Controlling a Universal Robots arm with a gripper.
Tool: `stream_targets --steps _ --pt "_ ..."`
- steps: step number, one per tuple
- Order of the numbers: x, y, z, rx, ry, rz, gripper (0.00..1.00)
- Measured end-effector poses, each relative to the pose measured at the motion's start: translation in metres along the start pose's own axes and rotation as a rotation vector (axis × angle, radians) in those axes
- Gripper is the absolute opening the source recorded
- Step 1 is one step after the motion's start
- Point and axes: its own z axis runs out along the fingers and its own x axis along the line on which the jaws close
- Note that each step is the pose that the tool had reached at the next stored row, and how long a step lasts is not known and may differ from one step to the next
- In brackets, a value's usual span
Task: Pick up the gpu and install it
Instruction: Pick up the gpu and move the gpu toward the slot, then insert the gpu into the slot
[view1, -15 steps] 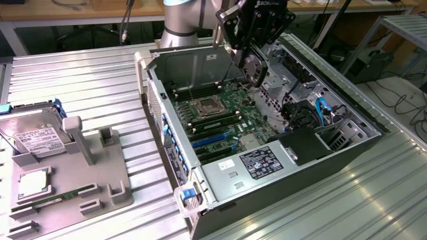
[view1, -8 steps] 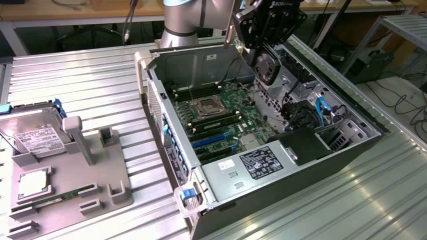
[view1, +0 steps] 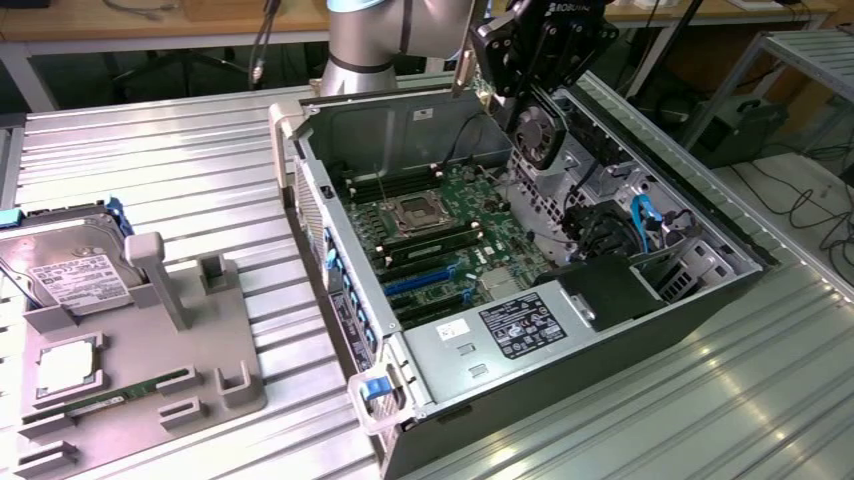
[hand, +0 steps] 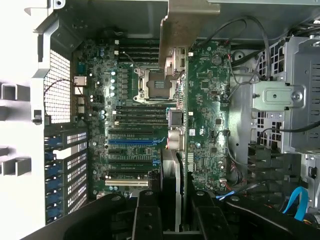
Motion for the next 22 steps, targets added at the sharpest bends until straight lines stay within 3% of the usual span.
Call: stream_targets --steps 13,22 --pt "0.0 0.0 0.0 -0.0001 0.0001 -0.004 0.28" --pt "0.0 0.0 0.0 -0.0014 0.0042 -0.097 0.28"
